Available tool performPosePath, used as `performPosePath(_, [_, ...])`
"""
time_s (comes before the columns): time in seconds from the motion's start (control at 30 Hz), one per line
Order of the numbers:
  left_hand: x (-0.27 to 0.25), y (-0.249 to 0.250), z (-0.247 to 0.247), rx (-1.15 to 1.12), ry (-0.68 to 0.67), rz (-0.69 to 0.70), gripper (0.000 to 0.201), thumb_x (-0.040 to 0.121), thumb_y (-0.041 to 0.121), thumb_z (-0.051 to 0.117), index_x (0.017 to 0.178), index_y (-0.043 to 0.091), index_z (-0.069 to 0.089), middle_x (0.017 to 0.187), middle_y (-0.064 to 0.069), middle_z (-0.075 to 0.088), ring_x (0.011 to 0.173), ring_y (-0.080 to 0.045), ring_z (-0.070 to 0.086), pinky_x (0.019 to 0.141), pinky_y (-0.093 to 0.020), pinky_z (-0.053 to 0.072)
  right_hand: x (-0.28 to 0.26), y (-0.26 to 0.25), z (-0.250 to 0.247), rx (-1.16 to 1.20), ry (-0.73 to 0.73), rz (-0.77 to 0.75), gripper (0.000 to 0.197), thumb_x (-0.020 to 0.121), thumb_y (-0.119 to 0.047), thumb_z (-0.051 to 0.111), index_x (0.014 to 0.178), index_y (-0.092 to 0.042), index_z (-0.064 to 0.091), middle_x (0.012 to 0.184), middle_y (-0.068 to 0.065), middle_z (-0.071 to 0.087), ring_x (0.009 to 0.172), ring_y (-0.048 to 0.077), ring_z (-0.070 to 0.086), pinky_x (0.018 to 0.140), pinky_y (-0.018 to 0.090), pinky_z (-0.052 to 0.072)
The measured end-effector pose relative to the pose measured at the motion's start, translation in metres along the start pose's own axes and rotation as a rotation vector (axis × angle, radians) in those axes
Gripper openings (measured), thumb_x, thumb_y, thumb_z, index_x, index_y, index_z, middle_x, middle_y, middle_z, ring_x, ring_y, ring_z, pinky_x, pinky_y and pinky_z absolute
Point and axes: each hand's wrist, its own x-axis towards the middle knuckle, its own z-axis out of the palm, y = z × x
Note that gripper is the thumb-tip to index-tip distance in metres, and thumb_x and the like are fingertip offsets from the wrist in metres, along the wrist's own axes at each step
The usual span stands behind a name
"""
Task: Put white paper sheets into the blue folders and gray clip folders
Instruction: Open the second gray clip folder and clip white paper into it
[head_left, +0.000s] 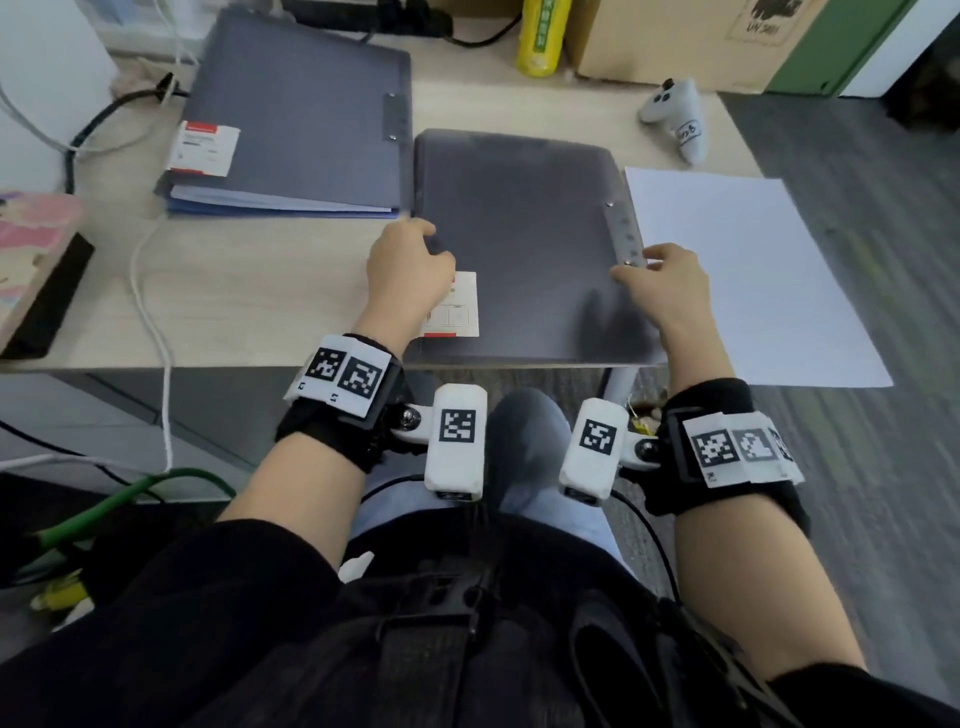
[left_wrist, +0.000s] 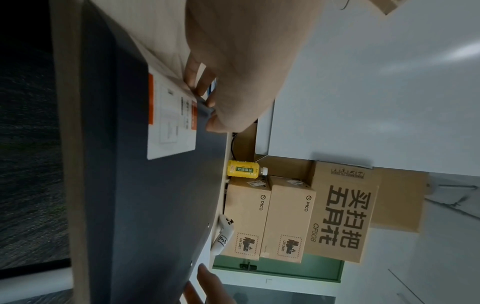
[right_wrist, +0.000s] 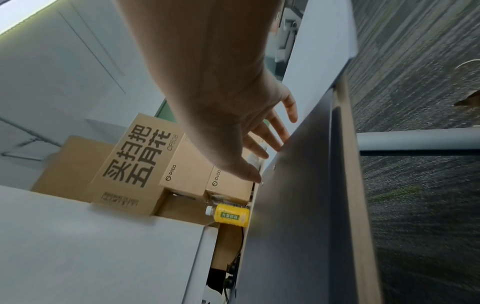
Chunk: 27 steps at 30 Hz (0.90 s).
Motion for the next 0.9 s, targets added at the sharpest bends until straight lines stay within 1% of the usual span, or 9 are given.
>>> performPosePath(0.2, [-0.006, 0.002, 0.005, 0.097, -0.001, 0.042, 0.042, 0.088, 0.014, 0.052, 0.129, 0.008, 0.054, 0.132, -0.013, 0.055, 0.122, -0.033, 0.050, 0.099, -0.035, 0.039, -0.004, 0.008, -0.013, 0.198, 0.085, -0.060, 0.048, 0.081, -0.020, 0.064, 0.127, -0.010, 0.054, 0.119, 0.008, 0.063, 0.110, 0.020, 0.058, 0.094, 0.032, 0.047])
performPosePath(0.3, [-0.009, 0.001, 0.006, 0.089, 0.020, 0.039, 0.041, 0.090, 0.016, 0.050, 0.130, 0.006, 0.052, 0.131, -0.017, 0.055, 0.120, -0.036, 0.049, 0.099, -0.038, 0.038, -0.006, 0.011, -0.024, 0.464, 0.112, -0.062, 0.039, 0.080, -0.011, 0.063, 0.118, -0.005, 0.059, 0.097, 0.005, 0.066, 0.077, 0.019, 0.066, 0.067, 0.027, 0.056])
performPosePath(0.37, [-0.011, 0.001, 0.006, 0.059, 0.023, 0.023, 0.040, 0.092, 0.019, 0.049, 0.130, 0.006, 0.051, 0.131, -0.016, 0.055, 0.122, -0.035, 0.049, 0.100, -0.037, 0.038, -0.009, 0.012, -0.031, 0.724, 0.094, -0.034, 0.026, 0.080, -0.003, 0.062, 0.106, -0.001, 0.061, 0.098, 0.012, 0.064, 0.060, 0.022, 0.068, 0.057, 0.027, 0.055])
performPosePath(0.47, [-0.013, 0.002, 0.005, 0.027, 0.015, 0.007, 0.042, 0.092, 0.022, 0.050, 0.131, 0.007, 0.051, 0.131, -0.013, 0.056, 0.122, -0.032, 0.050, 0.100, -0.035, 0.038, -0.014, 0.014, -0.037, 1.037, 0.031, 0.054, 0.006, 0.080, 0.002, 0.060, 0.086, 0.000, 0.061, 0.094, 0.018, 0.068, 0.061, 0.026, 0.069, 0.070, 0.036, 0.059])
performPosePath(0.53, [-0.014, 0.001, 0.005, 0.003, 0.010, -0.003, 0.042, 0.092, 0.024, 0.050, 0.131, 0.008, 0.051, 0.131, -0.012, 0.057, 0.122, -0.031, 0.050, 0.100, -0.035, 0.039, -0.015, 0.015, -0.039, 1.157, -0.010, 0.110, 0.006, 0.082, -0.001, 0.057, 0.085, 0.000, 0.063, 0.093, 0.017, 0.071, 0.070, 0.027, 0.070, 0.076, 0.037, 0.059])
performPosePath(0.63, [-0.016, 0.002, 0.004, -0.044, 0.007, -0.014, 0.040, 0.093, 0.025, 0.050, 0.129, 0.010, 0.054, 0.131, -0.009, 0.058, 0.123, -0.027, 0.050, 0.101, -0.032, 0.038, -0.019, 0.010, -0.033, 1.368, -0.078, 0.084, 0.021, 0.086, 0.002, 0.046, 0.076, 0.002, 0.064, 0.072, 0.013, 0.070, 0.062, 0.022, 0.068, 0.061, 0.025, 0.057])
performPosePath(0.73, [-0.021, 0.005, 0.002, -0.104, -0.019, -0.012, 0.036, 0.093, 0.025, 0.049, 0.126, 0.011, 0.056, 0.128, -0.006, 0.060, 0.121, -0.025, 0.051, 0.098, -0.028, 0.038, -0.022, -0.003, -0.025, 1.418, -0.091, 0.029, 0.024, 0.085, 0.005, 0.043, 0.083, 0.005, 0.067, 0.075, 0.014, 0.067, 0.065, 0.025, 0.067, 0.063, 0.028, 0.057])
performPosePath(0.83, [-0.022, 0.006, -0.002, -0.080, -0.048, -0.007, 0.037, 0.094, 0.029, 0.048, 0.127, 0.013, 0.054, 0.128, -0.003, 0.059, 0.121, -0.024, 0.051, 0.097, -0.027, 0.038, -0.030, -0.021, -0.017, 1.379, -0.088, 0.001, 0.027, 0.092, 0.000, 0.041, 0.080, -0.007, 0.064, 0.064, 0.003, 0.067, 0.058, 0.018, 0.064, 0.059, 0.026, 0.054])
performPosePath(0.9, [-0.021, 0.007, -0.004, -0.063, -0.067, 0.000, 0.039, 0.094, 0.031, 0.048, 0.129, 0.015, 0.052, 0.130, -0.004, 0.058, 0.123, -0.024, 0.050, 0.099, -0.028, 0.037, -0.037, -0.032, -0.010, 1.342, -0.149, -0.062, 0.020, 0.095, -0.009, 0.043, 0.089, -0.011, 0.062, 0.074, 0.002, 0.068, 0.068, 0.020, 0.064, 0.064, 0.029, 0.054])
